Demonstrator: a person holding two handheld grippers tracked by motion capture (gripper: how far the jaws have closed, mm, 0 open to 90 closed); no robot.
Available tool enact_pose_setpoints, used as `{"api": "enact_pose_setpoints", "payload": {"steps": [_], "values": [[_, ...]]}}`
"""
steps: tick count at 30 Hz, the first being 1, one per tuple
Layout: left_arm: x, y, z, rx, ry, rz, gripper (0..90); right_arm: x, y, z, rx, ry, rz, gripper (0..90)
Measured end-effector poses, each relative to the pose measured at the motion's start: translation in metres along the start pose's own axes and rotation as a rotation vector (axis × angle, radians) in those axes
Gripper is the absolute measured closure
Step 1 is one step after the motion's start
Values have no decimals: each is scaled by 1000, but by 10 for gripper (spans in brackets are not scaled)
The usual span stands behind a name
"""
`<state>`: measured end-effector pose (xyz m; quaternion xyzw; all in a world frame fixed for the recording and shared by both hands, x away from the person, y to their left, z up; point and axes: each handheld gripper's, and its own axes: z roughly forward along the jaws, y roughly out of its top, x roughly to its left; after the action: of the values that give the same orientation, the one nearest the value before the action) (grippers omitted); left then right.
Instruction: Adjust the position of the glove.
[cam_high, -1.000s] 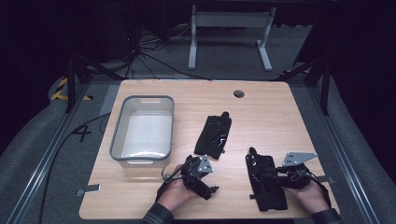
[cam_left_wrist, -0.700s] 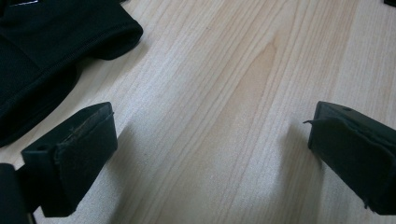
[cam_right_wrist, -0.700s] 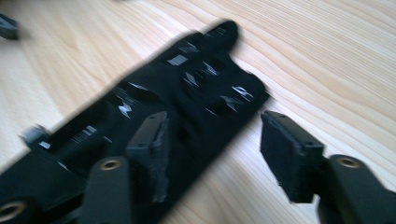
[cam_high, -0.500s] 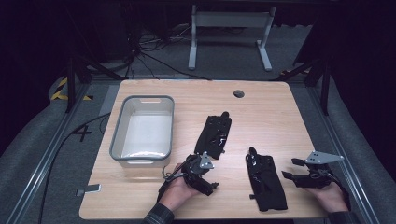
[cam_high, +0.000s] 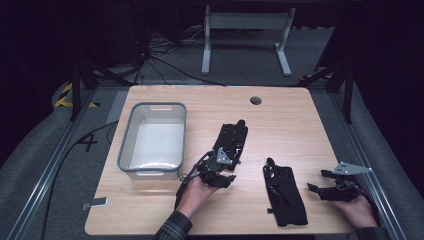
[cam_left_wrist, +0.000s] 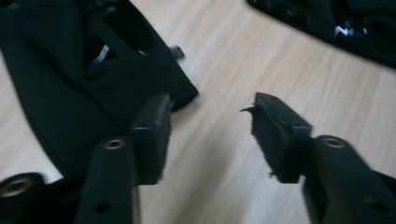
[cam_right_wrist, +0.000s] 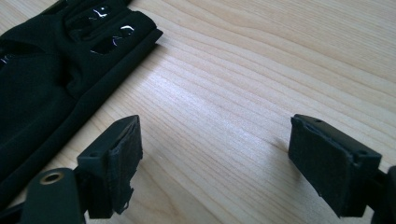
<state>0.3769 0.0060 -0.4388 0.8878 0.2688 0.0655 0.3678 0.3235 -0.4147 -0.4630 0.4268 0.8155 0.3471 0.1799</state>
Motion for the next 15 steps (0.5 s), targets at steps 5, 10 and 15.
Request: {"api": "enact_pose_setpoints", "payload": {"steps": [5, 10, 15], "values": [[11, 15, 1, 22, 31, -25, 732, 2, -1, 2, -6, -17, -21, 168], [21, 26, 7, 24, 57, -60, 896, 2, -3, 2, -22, -16, -20, 157], [34, 38, 15, 8, 72, -101, 898, 2, -3, 2, -23, -17, -21, 154]]}}
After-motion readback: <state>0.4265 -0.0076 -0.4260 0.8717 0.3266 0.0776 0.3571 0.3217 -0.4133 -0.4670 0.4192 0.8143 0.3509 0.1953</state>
